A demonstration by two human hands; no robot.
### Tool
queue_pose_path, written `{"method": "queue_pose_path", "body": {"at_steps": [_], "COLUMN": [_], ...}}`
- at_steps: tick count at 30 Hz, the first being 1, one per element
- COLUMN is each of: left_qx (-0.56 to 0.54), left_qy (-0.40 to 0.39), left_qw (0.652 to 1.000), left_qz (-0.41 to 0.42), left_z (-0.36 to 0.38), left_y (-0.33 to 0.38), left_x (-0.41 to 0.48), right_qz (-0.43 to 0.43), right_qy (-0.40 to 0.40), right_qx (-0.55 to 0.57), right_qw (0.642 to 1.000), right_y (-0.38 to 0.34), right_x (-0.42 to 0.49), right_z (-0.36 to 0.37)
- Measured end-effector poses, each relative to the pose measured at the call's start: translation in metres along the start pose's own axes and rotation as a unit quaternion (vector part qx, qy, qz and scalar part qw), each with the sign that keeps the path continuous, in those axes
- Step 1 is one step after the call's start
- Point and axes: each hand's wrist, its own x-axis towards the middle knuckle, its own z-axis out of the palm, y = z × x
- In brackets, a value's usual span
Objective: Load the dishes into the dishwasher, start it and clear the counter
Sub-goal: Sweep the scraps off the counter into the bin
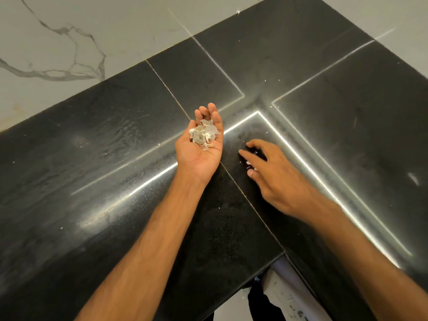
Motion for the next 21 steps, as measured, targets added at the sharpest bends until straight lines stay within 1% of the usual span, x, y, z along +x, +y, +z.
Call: {"method": "queue_pose_path", "body": {"at_steps": [2,3,6,8,9,14,16,18,19,20,21], "left_qx": [0.001,0.001,-0.002,0.000,0.003,0.006,0.005,0.010,0.014,0.020,0.026], "left_qy": [0.001,0.002,0.007,0.012,0.016,0.010,0.004,0.006,0.008,0.010,0.011], "left_qw": [1.000,1.000,1.000,1.000,1.000,1.000,1.000,1.000,1.000,1.000,0.999], "left_qz": [-0.002,-0.003,-0.008,-0.012,-0.011,-0.010,-0.017,-0.020,-0.021,-0.019,-0.017], "left_z": [-0.002,-0.002,-0.002,-0.002,-0.003,-0.007,-0.009,-0.012,-0.013,-0.014,-0.015], "left_y": [-0.002,-0.003,-0.004,-0.006,-0.006,-0.008,-0.010,-0.013,-0.014,-0.015,-0.016], "left_x": [-0.001,-0.001,-0.003,-0.004,-0.006,-0.010,-0.012,-0.013,-0.014,-0.014,-0.015], "right_qz": [0.005,0.016,0.039,0.030,0.021,0.014,0.014,0.026,0.052,0.099,0.156], "right_qy": [-0.020,-0.012,0.056,0.100,0.110,0.085,0.080,0.091,0.105,0.122,0.138], "right_qx": [-0.048,-0.061,-0.048,-0.042,-0.048,-0.096,-0.094,-0.061,-0.011,0.060,0.137], "right_qw": [0.999,0.998,0.996,0.994,0.993,0.992,0.992,0.994,0.993,0.986,0.968], "right_y": [-0.009,-0.012,-0.019,-0.019,-0.019,-0.024,-0.023,-0.020,-0.020,-0.020,-0.019], "right_x": [-0.016,-0.023,-0.035,-0.035,-0.033,-0.023,-0.019,-0.014,-0.011,-0.007,-0.002], "right_z": [0.004,0.008,0.018,0.023,0.023,0.014,0.012,0.010,0.007,0.001,-0.007]}}
